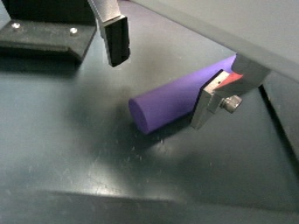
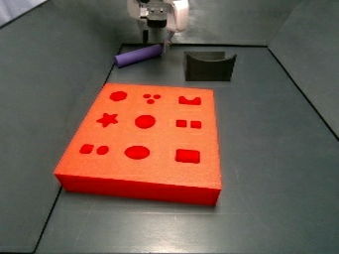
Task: Pick up the round object. Move up. Place the round object on the fixture. Regrasp the round object. Move to above the board. Insert the round object.
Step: Pick up the round object.
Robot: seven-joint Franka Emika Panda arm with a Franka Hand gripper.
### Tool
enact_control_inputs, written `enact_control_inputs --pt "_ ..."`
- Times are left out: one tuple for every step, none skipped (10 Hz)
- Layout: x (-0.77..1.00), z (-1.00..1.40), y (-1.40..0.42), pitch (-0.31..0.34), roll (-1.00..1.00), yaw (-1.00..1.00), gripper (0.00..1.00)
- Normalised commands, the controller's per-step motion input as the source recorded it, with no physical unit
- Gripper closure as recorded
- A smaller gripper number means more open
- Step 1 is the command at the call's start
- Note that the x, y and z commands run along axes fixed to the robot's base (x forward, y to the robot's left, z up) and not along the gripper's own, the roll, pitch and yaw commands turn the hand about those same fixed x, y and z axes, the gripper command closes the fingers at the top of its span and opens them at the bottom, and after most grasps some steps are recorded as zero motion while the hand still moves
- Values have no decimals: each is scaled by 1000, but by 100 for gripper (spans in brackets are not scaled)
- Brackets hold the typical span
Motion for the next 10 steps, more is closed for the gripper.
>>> enact_control_inputs --pt "0 -557 0 -107 -177 -14 0" --pt "0 -480 0 -99 -143 -11 0" --pt "-26 -360 -71 -161 -119 0 0" --pt "-63 -300 -54 -164 -117 0 0" --pt "-60 -234 0 -111 -110 0 0" --pt "0 -254 0 -140 -174 0 0" --pt "-9 -154 0 -120 -43 0 0" --pt "0 0 0 -16 0 0 0" --pt "0 0 0 0 0 0 100" --pt "0 0 0 0 0 0 100"
